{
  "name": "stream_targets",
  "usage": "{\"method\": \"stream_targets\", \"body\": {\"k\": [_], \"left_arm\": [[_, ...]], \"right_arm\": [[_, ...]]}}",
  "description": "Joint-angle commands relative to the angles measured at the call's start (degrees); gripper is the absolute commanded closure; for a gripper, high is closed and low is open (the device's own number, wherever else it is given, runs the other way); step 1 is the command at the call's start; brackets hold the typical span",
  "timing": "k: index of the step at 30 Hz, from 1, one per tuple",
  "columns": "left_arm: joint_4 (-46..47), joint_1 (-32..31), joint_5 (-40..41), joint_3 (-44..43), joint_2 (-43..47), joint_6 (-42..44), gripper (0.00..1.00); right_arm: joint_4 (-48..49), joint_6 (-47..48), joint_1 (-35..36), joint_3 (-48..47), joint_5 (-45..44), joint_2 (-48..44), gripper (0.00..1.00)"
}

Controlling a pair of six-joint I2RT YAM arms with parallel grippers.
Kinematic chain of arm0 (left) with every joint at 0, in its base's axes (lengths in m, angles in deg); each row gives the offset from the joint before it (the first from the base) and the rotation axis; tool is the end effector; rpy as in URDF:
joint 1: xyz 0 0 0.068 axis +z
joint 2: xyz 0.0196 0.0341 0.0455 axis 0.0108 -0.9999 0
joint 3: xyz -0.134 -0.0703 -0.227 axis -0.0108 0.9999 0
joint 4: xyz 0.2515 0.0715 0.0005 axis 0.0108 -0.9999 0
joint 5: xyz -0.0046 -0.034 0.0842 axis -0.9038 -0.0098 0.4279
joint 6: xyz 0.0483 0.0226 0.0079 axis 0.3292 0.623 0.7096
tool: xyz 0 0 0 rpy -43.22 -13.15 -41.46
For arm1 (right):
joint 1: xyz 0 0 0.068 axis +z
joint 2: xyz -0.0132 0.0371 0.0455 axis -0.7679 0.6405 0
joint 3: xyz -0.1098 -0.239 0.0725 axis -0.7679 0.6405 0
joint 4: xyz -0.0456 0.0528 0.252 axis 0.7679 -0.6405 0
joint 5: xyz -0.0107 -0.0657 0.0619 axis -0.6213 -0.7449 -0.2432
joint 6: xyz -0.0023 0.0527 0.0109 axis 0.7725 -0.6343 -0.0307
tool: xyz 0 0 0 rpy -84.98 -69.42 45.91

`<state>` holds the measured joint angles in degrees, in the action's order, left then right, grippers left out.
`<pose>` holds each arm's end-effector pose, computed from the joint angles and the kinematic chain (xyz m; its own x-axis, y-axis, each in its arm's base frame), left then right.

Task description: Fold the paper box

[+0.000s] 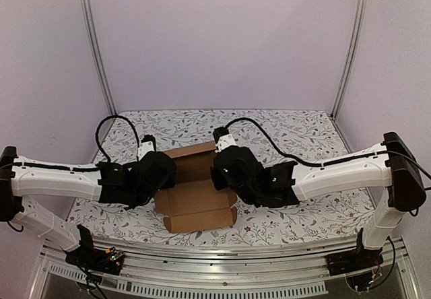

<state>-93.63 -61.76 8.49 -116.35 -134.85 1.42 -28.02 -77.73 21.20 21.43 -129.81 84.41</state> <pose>0.1481 -0.2152 0.2171 -0.5010 -0.2508 -0.8283 -0.0818 0.9665 -0.2431 0.1482 0.3660 0.2436 -0.3459 -0.1373 -0.9282 -0.4246 0.9051 0.0244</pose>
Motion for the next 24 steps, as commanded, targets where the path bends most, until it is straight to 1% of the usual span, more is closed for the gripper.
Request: {"method": "stream_targets", "body": {"k": [1,14,24], "left_arm": [[0.94,-2.22,-2.15,-1.93,-0.43,-2.03,1.0],[0.3,-2.24,-3.9,-2.55,-0.44,-3.25,1.0],[0.22,-2.38,-4.75,-2.46,0.04,-3.29,1.0]], "right_arm": [[6.46,-0.09,0.7,0.42,-2.53,3.05,0.78],[15.39,3.33,0.89,-0.33,-4.64,8.19,0.79],[18.16,7.33,0.87,-0.91,-6.76,10.23,0.75]]}}
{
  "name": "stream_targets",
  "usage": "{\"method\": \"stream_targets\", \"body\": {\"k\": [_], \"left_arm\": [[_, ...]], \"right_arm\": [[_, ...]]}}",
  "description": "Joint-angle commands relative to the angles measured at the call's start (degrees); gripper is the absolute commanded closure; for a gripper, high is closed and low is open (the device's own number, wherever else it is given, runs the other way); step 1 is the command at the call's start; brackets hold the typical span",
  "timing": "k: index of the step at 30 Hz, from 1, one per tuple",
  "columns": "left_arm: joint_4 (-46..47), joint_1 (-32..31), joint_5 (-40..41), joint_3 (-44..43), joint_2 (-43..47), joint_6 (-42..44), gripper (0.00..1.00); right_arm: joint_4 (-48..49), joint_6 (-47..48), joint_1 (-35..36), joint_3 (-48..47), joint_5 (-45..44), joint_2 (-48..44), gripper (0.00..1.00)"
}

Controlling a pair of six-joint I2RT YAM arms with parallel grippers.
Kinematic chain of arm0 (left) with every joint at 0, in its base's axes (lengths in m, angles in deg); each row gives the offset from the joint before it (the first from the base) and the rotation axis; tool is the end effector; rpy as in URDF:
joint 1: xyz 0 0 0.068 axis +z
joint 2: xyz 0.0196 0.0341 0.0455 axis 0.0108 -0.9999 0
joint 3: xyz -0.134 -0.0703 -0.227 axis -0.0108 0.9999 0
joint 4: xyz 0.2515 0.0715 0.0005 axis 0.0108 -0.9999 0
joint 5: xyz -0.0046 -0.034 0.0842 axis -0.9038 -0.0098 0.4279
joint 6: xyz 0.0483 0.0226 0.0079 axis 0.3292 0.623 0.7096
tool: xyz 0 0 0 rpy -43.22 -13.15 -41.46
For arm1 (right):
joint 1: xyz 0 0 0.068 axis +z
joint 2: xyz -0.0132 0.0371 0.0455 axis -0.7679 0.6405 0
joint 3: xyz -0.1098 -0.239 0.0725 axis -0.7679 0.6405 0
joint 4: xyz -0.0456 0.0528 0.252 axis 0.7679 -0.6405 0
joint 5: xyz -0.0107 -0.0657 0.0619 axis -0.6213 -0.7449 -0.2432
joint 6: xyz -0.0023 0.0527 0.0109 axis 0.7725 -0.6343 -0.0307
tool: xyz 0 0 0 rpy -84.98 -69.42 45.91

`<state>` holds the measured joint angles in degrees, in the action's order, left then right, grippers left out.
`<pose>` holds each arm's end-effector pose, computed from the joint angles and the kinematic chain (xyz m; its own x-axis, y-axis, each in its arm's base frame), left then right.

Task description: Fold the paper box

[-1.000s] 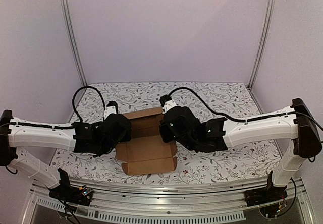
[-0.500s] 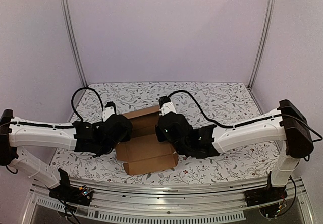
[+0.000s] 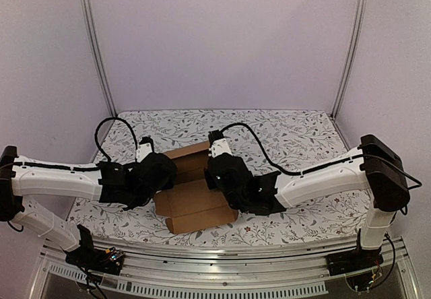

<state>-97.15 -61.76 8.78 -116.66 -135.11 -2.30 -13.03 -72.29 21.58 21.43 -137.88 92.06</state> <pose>0.1466 -0.2122 0.2138 -0.5147 -0.2700 -0.8138 -0.1242 0.9626 -0.2408 0.1565 0.3884 0.2168 -0.2288 -0.0938 -0.9690 -0.3419 0.9397 -0.0102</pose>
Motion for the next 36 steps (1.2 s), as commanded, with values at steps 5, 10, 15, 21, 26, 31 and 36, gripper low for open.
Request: {"method": "stream_targets", "body": {"k": [5,10,15,21,26,31,36], "left_arm": [[3.63,-2.4,-5.11,-1.85,0.93,0.21,1.0],[3.37,-2.51,-5.06,-1.91,1.55,0.38,1.0],[3.25,-2.49,-4.95,-2.11,1.7,0.64,1.0],[3.27,-2.49,-5.12,-2.2,1.56,0.69,1.0],[3.34,-2.49,-5.33,-2.3,1.24,0.76,1.0],[3.61,-2.49,-5.56,-1.98,0.71,0.43,1.0],[3.54,-2.49,-5.39,-1.54,0.68,0.16,1.0]], "right_arm": [[4.09,2.83,0.44,-1.15,1.52,3.31,0.77],[5.24,3.94,0.47,-1.26,1.74,3.74,1.0],[6.12,4.79,0.44,-1.29,1.46,3.88,1.0],[6.48,5.17,0.5,-1.25,0.58,3.71,1.0],[6.59,5.28,0.46,-1.43,0.13,3.64,0.81],[6.9,5.28,0.49,-1.43,0.13,2.73,0.78],[7.55,6.57,0.48,-0.93,-0.38,0.99,0.78]]}}
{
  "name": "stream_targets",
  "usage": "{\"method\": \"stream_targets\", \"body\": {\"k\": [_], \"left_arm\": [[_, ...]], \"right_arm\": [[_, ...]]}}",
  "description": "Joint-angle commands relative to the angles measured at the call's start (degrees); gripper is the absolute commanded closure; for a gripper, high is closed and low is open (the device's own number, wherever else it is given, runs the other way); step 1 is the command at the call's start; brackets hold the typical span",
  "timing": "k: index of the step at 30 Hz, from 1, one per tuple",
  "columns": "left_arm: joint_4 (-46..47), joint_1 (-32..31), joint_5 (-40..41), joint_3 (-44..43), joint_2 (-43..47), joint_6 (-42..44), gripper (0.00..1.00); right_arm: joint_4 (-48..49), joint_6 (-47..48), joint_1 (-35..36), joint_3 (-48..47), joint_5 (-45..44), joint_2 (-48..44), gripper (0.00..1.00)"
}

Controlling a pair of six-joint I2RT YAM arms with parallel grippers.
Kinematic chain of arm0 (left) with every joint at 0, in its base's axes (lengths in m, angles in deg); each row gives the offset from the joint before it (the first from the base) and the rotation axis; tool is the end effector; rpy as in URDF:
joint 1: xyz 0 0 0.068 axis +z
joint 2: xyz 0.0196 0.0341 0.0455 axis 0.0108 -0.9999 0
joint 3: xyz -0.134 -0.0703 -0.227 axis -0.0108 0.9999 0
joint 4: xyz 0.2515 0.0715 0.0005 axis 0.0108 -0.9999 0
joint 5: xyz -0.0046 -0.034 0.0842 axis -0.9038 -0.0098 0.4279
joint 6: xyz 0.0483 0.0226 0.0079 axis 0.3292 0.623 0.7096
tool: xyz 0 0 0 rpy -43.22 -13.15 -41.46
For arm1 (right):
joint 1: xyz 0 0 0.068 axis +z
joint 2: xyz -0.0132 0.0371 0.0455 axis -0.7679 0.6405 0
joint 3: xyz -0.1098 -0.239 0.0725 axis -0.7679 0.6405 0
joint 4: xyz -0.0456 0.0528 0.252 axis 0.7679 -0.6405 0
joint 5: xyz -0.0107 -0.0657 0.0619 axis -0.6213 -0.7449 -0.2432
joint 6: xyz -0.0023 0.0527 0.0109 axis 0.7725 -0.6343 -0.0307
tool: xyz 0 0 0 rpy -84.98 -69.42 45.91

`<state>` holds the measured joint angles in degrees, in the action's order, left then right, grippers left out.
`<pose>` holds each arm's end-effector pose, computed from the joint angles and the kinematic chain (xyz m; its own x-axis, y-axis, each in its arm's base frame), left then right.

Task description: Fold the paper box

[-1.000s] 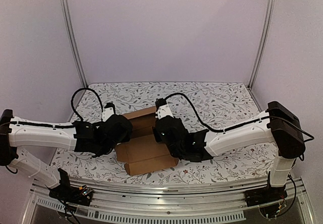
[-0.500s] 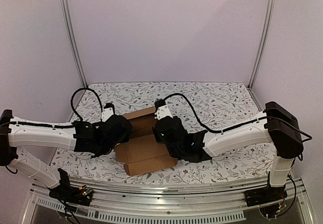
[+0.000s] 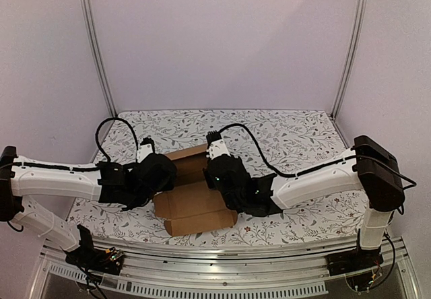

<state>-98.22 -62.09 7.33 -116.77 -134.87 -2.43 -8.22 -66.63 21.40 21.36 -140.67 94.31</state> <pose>0.1442 -0.2123 0.2137 -0.5390 -0.2596 -0.8013 -0.1102 0.9649 -0.2384 0.1606 0.3930 0.2094 -0.1717 -0.1402 -0.9751 -0.3144 0.9459 -0.0807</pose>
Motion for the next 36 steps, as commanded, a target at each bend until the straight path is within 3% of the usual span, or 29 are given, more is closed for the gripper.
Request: {"method": "stream_targets", "body": {"k": [1,19,21,24,31,33,36], "left_arm": [[4.63,-2.16,-3.95,-1.39,0.36,0.25,1.0],[4.02,-2.16,-2.79,-1.42,-0.97,-0.63,1.0],[4.05,-2.16,-2.89,-1.39,-1.0,-0.62,1.0],[4.24,-2.16,-3.17,-1.44,-1.01,-0.59,1.0],[4.25,-2.16,-3.22,-1.56,-0.97,-0.5,1.0],[4.26,-2.16,-3.11,-1.47,-0.99,-0.64,1.0],[4.33,-2.07,-2.85,-1.26,-0.94,-0.91,1.0]], "right_arm": [[2.93,1.09,0.65,-0.72,2.32,-1.47,0.78],[4.59,4.78,1.22,0.99,0.47,-6.36,0.65],[4.61,4.88,1.27,1.07,0.25,-6.54,0.71],[4.67,5.53,1.28,0.8,-0.25,-6.01,0.99],[5.31,6.55,1.63,0.27,-0.96,-4.91,1.0],[5.26,6.74,1.94,0.21,-0.95,-4.84,0.88],[5.16,6.48,2.5,0.51,-1.14,-5.08,0.57]]}}
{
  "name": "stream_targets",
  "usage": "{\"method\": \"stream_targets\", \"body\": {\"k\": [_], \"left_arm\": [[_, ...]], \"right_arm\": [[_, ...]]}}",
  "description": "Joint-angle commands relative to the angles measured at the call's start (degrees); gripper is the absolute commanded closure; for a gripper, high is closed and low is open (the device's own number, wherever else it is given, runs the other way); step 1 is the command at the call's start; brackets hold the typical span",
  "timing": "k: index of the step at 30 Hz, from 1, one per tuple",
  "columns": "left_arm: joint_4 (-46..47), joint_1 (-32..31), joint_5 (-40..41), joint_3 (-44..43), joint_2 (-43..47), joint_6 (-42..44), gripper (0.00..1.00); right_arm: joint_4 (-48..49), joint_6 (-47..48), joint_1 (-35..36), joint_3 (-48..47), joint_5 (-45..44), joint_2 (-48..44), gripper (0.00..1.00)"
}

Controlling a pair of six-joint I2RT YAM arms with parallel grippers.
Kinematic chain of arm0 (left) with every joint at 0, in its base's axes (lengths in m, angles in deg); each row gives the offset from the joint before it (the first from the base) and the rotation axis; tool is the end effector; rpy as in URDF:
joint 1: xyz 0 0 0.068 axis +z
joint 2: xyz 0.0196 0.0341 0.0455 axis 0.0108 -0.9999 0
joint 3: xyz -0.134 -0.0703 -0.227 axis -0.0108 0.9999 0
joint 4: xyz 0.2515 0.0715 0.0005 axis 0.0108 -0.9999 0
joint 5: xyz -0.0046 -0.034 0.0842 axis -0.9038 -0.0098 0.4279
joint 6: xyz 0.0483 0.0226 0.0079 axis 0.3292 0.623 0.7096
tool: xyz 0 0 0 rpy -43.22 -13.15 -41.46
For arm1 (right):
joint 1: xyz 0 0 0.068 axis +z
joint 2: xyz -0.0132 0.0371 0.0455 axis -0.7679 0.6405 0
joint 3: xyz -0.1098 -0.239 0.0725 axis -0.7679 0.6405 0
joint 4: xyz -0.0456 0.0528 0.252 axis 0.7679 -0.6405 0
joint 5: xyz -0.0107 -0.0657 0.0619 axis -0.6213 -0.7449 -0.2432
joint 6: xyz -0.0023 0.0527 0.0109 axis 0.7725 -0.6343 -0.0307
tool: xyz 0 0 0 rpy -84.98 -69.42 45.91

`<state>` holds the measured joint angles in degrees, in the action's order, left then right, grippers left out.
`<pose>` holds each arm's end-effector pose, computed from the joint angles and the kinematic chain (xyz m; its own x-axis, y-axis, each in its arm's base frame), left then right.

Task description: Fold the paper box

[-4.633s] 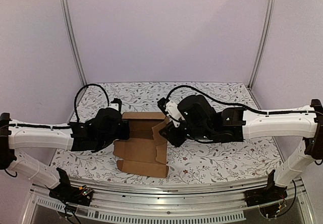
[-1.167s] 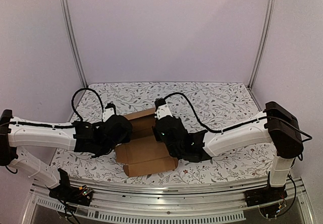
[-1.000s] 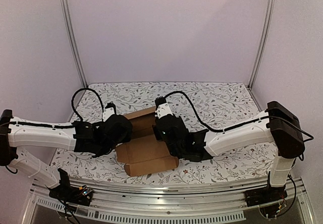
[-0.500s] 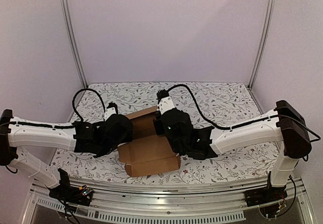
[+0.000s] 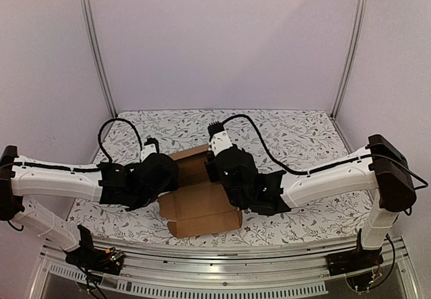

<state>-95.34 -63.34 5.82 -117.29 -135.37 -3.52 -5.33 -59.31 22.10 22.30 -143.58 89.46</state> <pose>0.1420 -0.2215 0.2171 -0.5434 -0.2999 -0.7841 -0.0819 0.9485 -0.3060 0.1531 0.3833 0.2429 -0.0887 -0.1503 -0.9847 -0.2913 0.9492 -0.1187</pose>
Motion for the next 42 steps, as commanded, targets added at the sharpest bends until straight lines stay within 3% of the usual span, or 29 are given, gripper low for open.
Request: {"method": "stream_targets", "body": {"k": [1,4,10,21,28,33,35,42], "left_arm": [[1.44,-0.83,-1.3,-0.69,-0.35,0.08,1.0],[1.55,-0.83,-0.89,-0.43,-0.17,0.07,1.0],[1.66,-0.83,-0.16,-0.25,0.27,0.29,1.0],[1.72,-0.83,-0.06,-0.59,0.09,0.42,1.0],[1.22,-0.83,-0.16,-1.18,0.27,0.64,1.0],[1.27,-0.83,-0.06,-1.21,0.51,0.61,1.0],[1.33,-0.83,-0.09,-1.15,0.54,0.43,1.0],[1.26,-0.83,-0.15,-0.77,0.45,-0.02,1.0]], "right_arm": [[2.14,-0.84,2.08,-0.12,1.52,-0.32,0.51],[0.86,-1.13,2.88,1.48,1.21,-1.17,0.44],[-3.65,-6.98,3.79,7.21,0.48,-5.37,0.39],[-7.33,-12.2,4.19,9.52,-0.41,-7.71,0.4],[-7.87,-10.51,4.12,6.08,-2.17,-5.3,0.62],[-8.45,-8.99,4.14,3.51,-2.81,-3.33,0.85],[-8.62,-8.68,4.13,2.65,-3.21,-2.37,1.0],[-8.45,-8.11,4.17,0.83,-4.39,-0.83,1.0]]}}
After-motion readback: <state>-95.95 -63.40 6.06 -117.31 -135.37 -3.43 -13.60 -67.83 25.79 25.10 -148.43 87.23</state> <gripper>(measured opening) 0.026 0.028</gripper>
